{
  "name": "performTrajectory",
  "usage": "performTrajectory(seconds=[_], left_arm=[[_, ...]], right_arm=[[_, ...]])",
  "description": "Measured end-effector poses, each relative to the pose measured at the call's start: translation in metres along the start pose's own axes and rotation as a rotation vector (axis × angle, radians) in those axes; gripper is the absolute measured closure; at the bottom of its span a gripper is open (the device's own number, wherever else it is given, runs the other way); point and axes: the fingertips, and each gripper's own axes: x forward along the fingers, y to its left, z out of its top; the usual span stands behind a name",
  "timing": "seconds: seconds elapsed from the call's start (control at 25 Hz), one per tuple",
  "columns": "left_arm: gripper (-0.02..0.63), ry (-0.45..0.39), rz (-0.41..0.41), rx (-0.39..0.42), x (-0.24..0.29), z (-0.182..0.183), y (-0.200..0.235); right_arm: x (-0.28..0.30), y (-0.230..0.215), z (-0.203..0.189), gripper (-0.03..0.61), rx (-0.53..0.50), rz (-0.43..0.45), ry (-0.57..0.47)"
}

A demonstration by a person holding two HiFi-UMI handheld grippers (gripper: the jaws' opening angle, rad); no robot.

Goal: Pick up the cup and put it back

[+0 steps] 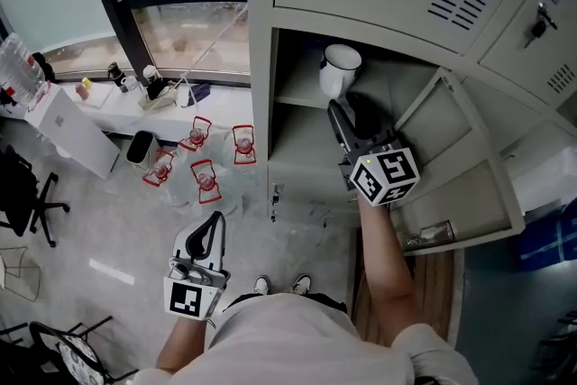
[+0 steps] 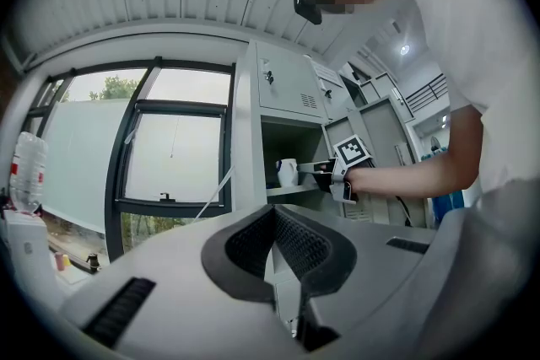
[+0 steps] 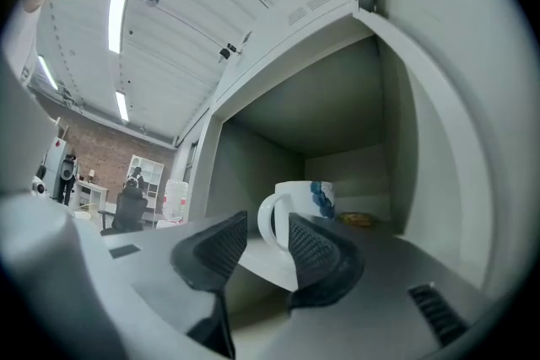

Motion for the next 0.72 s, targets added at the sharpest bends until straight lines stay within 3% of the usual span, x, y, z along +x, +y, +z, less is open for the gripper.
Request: performTrajectory(seconds=[0.2, 0.44, 0.72], left_arm=[[0.592, 0.003, -0.016, -0.003, -0.001, -0.005, -0.004], [0.592, -0.008, -0.034, 0.0, 0.003, 0.001, -0.004], [0.592, -0.006, -0.036, 0.003, 0.004, 0.0, -0.002]], right_arm=[[-0.023, 0.0, 0.002, 0.443, -0.017, -0.032, -0.009], [-0.049, 0.004, -0.004, 0.532, -0.023, -0.055, 0.007], [-0.079, 0.017, -0.009, 0.56, 0.01, -0.039, 0.033]])
